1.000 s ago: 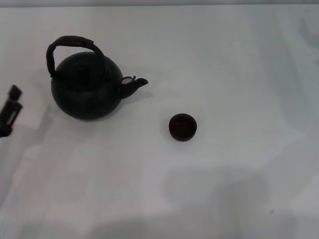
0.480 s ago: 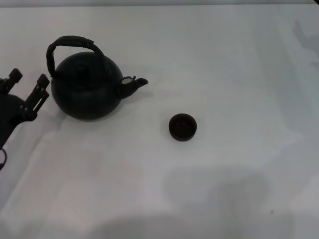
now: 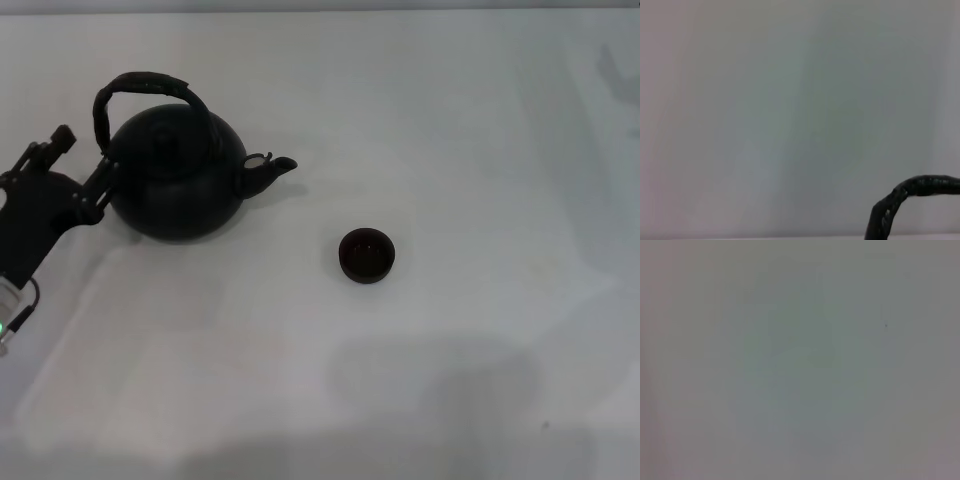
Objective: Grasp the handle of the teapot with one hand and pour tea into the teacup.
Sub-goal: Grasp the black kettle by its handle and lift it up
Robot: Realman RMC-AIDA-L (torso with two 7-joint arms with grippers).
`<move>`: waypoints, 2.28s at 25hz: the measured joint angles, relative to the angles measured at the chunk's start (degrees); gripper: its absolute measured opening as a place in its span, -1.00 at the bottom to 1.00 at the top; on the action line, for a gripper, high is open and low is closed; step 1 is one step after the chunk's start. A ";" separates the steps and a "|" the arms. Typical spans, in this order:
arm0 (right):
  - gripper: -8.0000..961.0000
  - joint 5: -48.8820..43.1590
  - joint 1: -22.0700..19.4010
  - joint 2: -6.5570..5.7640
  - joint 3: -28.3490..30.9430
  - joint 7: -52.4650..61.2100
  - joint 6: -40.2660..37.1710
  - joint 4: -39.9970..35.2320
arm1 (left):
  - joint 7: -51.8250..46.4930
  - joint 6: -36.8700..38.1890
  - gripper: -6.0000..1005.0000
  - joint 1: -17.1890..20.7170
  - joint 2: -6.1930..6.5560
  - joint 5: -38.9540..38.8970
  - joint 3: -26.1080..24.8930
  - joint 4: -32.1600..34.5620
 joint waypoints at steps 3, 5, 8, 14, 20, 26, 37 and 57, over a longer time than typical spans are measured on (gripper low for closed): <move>0.74 0.00 -0.01 -0.01 0.00 -0.03 -0.03 0.00 | 1.84 -1.24 0.38 -0.19 0.00 0.03 0.00 1.17; 0.74 0.00 -0.05 0.00 0.00 0.00 -0.03 0.00 | 2.87 -1.91 0.38 -0.29 0.00 0.03 0.00 1.81; 0.74 0.00 -0.12 -0.01 0.00 0.00 -0.07 0.01 | 3.36 -2.81 0.38 -0.63 0.00 -0.04 -0.02 2.44; 0.74 0.00 -0.32 -0.05 0.00 0.01 -0.29 0.50 | 3.45 -3.46 0.37 -0.80 0.00 -0.23 -0.36 3.11; 0.74 -0.01 -0.36 -0.11 0.00 0.00 -0.35 0.54 | 3.46 -3.45 0.28 -0.79 0.00 -0.28 -0.52 3.12; 0.74 -0.01 -0.36 -0.18 0.07 0.01 -0.40 0.51 | 3.46 -3.28 0.13 -0.81 0.00 -1.73 -0.80 3.09; 0.74 0.09 0.12 -0.18 0.09 0.01 -0.41 0.33 | 4.88 -3.39 0.14 -1.59 0.18 -2.58 -0.79 2.55; 0.74 0.17 0.18 -0.18 0.08 0.00 -0.65 0.51 | 8.31 -2.15 -0.74 -2.83 0.31 -2.52 -0.79 3.06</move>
